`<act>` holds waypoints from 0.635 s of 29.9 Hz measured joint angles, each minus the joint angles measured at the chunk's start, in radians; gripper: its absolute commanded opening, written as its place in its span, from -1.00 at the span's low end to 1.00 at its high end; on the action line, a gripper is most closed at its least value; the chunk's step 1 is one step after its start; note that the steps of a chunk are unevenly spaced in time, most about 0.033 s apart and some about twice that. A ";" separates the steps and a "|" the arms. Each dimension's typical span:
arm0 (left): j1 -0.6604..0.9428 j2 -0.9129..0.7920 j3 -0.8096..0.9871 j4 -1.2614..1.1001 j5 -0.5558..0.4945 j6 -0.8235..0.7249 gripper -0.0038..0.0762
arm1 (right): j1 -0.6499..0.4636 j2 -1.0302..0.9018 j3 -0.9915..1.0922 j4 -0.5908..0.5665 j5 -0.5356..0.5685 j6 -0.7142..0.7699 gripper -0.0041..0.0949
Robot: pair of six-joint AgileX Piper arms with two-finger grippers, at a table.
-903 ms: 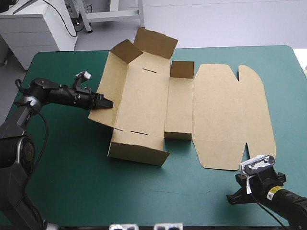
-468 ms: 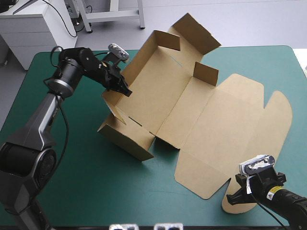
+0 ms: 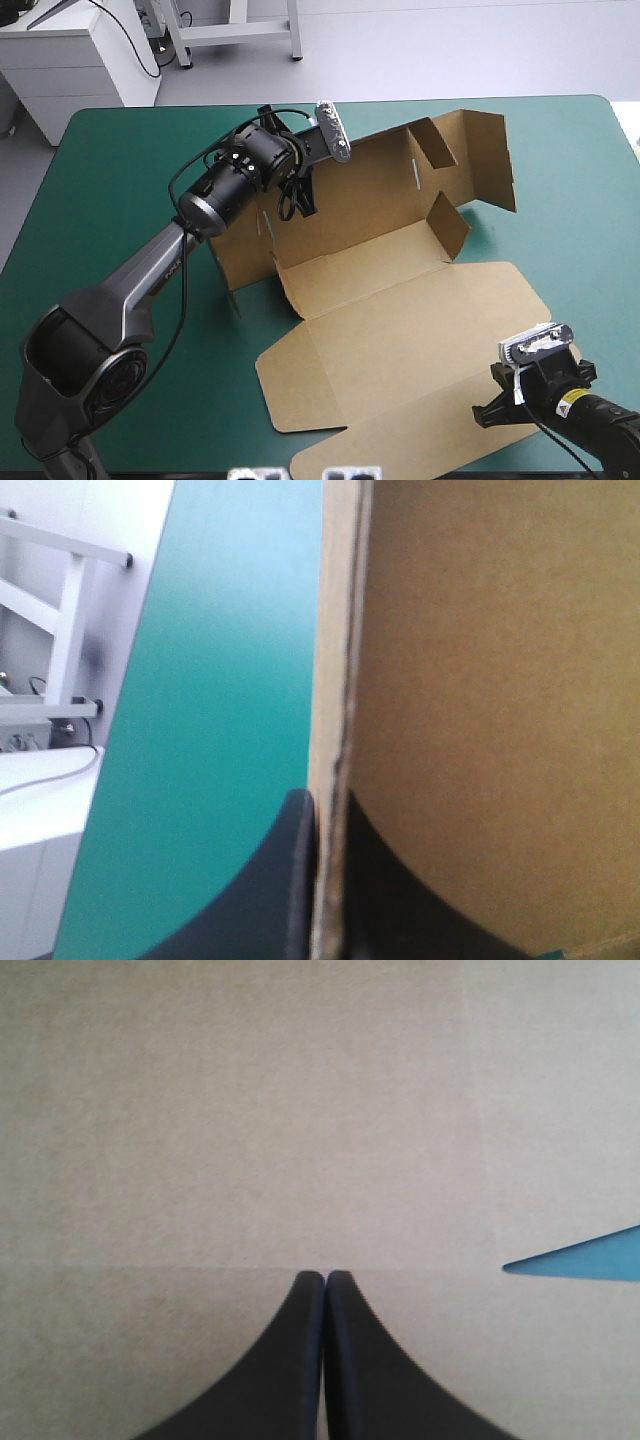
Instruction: Fold the box
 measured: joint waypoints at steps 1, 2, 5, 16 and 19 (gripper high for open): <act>-0.015 -0.004 0.000 0.010 -0.007 0.003 -0.92 | 0.000 0.000 0.000 0.000 0.000 0.004 -0.96; -0.025 -0.009 0.002 0.013 -0.012 0.010 -0.92 | 0.000 0.000 0.000 0.000 -0.001 0.010 -0.96; -0.051 -0.043 0.046 0.018 -0.061 0.040 -0.93 | 0.000 0.000 -0.002 0.000 -0.001 0.042 -0.96; -0.062 -0.332 0.563 0.208 -0.500 0.053 -0.92 | 0.000 0.000 -0.102 0.005 -0.008 0.082 -0.96; -0.062 -0.346 0.621 0.259 -0.526 0.050 -0.92 | 0.000 0.000 -0.133 0.008 -0.031 0.082 -0.96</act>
